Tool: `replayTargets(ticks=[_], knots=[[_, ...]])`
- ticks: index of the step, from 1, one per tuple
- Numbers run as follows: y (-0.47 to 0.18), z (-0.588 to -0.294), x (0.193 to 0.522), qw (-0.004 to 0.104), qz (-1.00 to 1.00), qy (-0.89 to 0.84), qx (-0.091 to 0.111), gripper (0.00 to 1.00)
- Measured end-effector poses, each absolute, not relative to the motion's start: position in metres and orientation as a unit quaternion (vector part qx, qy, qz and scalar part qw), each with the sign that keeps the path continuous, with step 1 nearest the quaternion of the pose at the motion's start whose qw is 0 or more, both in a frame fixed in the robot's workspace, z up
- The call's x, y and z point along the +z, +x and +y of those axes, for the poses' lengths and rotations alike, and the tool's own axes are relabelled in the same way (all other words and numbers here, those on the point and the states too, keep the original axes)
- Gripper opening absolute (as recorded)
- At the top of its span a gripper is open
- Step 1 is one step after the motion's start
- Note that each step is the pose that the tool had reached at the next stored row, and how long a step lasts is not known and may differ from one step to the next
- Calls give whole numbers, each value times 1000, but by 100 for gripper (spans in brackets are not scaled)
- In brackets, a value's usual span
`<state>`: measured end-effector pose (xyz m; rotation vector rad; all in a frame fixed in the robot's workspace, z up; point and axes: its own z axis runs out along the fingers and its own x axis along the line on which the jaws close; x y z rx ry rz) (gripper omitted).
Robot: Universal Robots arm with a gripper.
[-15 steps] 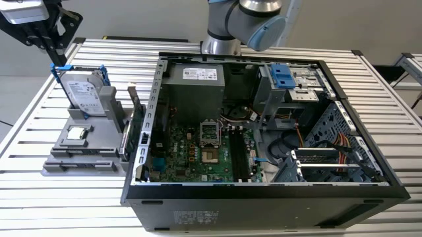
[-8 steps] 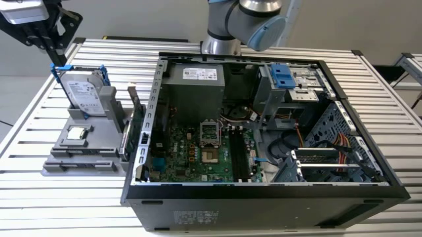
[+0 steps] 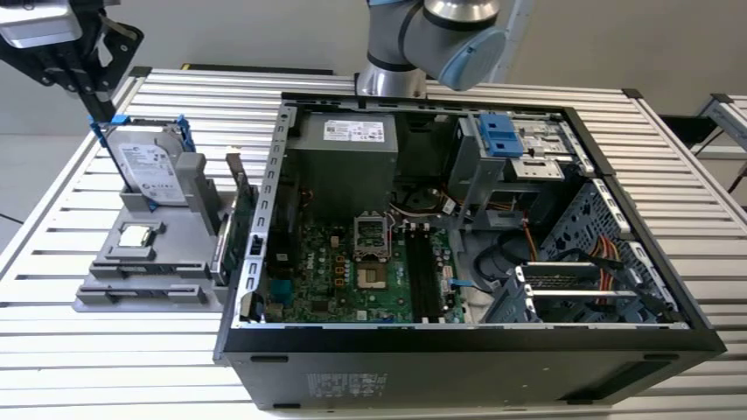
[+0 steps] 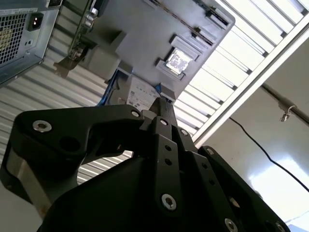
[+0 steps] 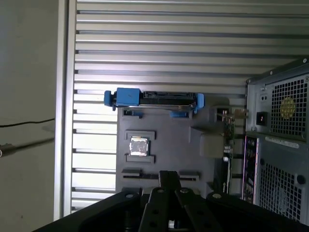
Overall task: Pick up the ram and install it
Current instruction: 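Reach for the ram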
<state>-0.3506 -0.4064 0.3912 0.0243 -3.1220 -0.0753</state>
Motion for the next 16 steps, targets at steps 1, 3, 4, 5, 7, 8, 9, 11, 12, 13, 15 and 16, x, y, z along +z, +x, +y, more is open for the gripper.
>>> replayTargets(ticks=[1, 3, 4, 5, 7, 8, 9, 11, 12, 13, 15, 16], knots=[[-351, -408, 391, 9, -1000, 8, -24, 0], [-351, -410, 391, 9, -1000, 8, -24, 0], [-351, -411, 391, 9, -1000, 8, -24, 0], [-351, -413, 391, 9, -1000, 8, -24, 0], [-351, -415, 391, 9, -1000, 8, -24, 0], [-351, -416, 391, 9, -1000, 8, -24, 0], [-351, -417, 391, 9, -1000, 8, -24, 0], [-351, -419, 391, 9, -1000, 8, -24, 0], [-351, -420, 391, 9, -1000, 8, -24, 0], [-351, -422, 391, 9, -1000, 8, -24, 0], [-351, -425, 391, 9, -1000, 8, -24, 0], [-351, -426, 391, 9, -1000, 8, -24, 0]])
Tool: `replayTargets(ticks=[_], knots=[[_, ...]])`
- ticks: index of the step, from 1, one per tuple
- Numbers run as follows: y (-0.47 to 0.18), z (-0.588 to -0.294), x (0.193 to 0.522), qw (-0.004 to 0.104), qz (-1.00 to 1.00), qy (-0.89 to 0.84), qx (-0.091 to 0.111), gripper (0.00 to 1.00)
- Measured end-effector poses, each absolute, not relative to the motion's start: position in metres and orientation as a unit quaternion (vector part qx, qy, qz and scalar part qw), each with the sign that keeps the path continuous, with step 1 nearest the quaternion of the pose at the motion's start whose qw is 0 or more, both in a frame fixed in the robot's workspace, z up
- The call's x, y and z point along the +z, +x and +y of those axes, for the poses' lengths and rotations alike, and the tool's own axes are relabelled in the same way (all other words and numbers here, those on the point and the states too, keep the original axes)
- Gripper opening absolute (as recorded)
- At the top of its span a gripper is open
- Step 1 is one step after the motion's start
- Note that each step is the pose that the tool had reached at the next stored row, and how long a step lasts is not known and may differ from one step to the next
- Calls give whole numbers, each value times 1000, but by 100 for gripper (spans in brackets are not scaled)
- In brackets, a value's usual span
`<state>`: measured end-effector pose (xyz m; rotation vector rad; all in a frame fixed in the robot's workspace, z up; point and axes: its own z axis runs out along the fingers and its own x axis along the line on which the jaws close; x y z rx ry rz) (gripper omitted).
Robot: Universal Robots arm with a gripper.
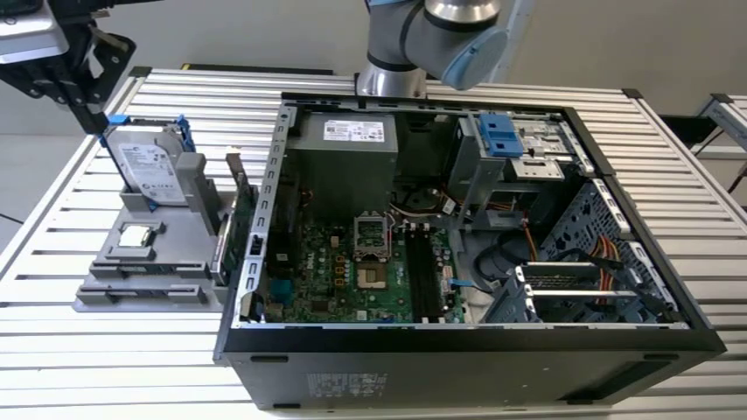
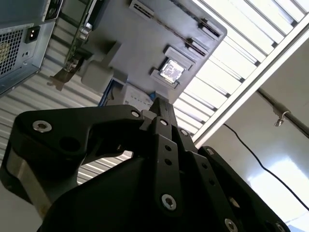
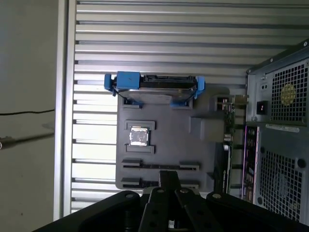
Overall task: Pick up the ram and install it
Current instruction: 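Reach for the ram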
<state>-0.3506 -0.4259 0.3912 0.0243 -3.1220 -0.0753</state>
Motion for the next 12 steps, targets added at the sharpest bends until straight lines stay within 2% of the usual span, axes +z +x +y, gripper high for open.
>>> replayTargets(ticks=[12], knots=[[-351, -437, 391, 9, -1000, 8, -24, 0]])
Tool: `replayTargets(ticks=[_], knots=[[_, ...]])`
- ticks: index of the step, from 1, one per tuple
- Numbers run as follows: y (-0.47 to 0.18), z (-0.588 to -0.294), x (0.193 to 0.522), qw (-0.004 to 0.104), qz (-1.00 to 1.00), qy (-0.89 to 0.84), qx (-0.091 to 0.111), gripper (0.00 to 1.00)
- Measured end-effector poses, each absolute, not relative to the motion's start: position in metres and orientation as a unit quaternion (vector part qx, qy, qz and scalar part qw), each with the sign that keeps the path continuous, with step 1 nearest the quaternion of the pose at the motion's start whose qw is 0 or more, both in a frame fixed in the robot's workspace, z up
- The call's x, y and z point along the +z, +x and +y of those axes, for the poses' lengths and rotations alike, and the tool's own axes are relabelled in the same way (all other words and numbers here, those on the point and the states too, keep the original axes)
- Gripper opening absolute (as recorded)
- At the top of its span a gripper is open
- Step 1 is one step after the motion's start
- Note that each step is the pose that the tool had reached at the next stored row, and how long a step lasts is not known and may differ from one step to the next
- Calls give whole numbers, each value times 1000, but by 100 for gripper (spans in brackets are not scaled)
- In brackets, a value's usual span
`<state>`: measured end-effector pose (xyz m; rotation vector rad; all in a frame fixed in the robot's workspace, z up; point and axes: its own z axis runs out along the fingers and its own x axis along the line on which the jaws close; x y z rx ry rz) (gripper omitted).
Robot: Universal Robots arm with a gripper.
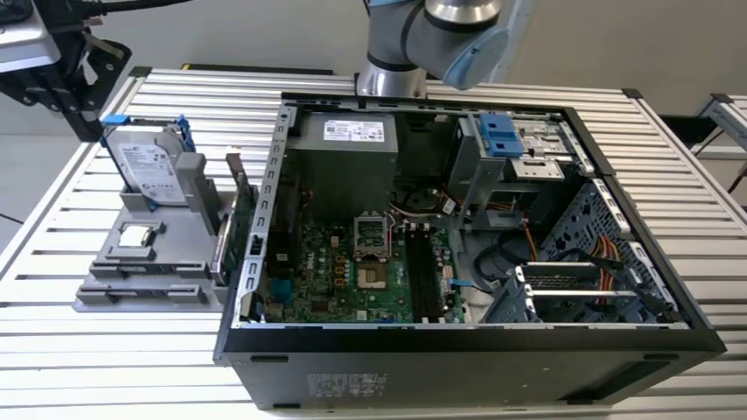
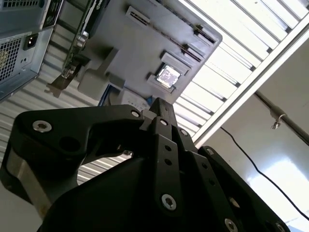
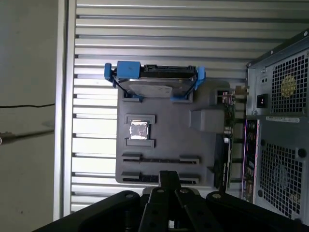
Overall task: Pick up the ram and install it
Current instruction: 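Reach for the ram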
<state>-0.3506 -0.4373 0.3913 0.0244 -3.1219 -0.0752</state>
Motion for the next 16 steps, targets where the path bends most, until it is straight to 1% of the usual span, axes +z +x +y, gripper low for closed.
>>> replayTargets(ticks=[16], knots=[[-351, -447, 391, 9, -1000, 8, -24, 0]])
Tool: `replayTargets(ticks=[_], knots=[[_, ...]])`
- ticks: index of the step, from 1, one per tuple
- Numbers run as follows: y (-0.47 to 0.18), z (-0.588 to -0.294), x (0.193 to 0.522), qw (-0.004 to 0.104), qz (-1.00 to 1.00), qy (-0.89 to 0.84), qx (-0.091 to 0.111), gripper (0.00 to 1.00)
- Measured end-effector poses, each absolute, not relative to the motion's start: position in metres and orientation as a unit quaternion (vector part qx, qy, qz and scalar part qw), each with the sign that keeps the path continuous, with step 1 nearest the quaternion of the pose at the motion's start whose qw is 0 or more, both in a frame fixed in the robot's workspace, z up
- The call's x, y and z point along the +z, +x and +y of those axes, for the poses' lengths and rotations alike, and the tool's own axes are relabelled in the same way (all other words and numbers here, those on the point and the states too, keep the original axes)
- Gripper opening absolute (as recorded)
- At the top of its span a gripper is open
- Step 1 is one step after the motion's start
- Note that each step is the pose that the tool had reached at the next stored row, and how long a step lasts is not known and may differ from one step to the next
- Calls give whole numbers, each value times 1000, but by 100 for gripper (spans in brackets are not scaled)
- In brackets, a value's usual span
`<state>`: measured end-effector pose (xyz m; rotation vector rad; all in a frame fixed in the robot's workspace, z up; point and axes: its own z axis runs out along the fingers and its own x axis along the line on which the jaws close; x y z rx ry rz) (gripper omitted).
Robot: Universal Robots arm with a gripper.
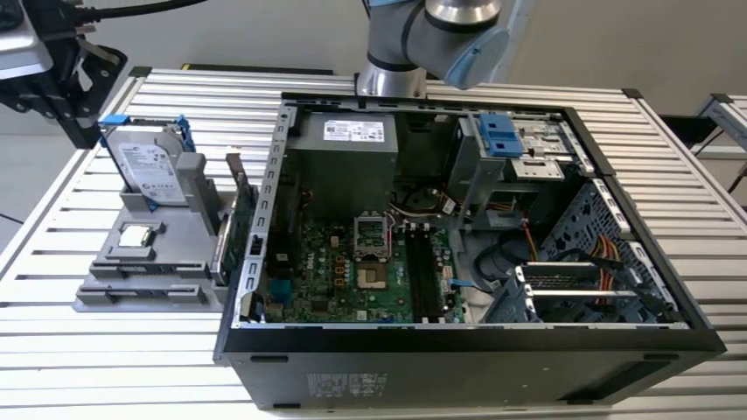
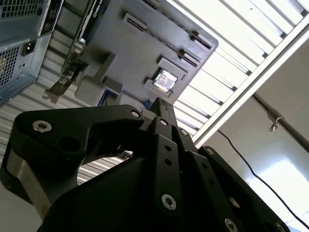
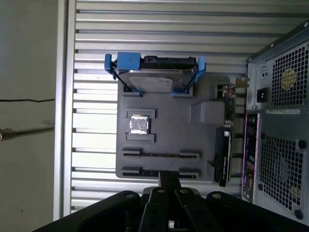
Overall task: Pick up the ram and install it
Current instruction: 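Reach for the ram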
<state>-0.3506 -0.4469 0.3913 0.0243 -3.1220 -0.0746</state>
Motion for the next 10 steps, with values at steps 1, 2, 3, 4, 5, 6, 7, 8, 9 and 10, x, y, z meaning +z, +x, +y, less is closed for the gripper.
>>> replayTargets(ticks=[1, 2, 3, 4, 5, 6, 7, 8, 9, 10], knots=[[-351, -447, 391, 9, -1000, 8, -24, 0], [-351, -448, 391, 9, -1000, 8, -24, 0], [-351, -449, 391, 9, -1000, 8, -24, 0], [-351, -449, 391, 9, -1000, 8, -24, 0], [-351, -450, 391, 9, -1000, 8, -24, 0], [-351, -451, 391, 9, -1000, 8, -24, 0], [-351, -452, 391, 9, -1000, 8, -24, 0], [-351, -453, 391, 9, -1000, 8, -24, 0], [-351, -454, 391, 9, -1000, 8, -23, 0], [-351, -454, 391, 9, -1000, 8, -23, 0]])
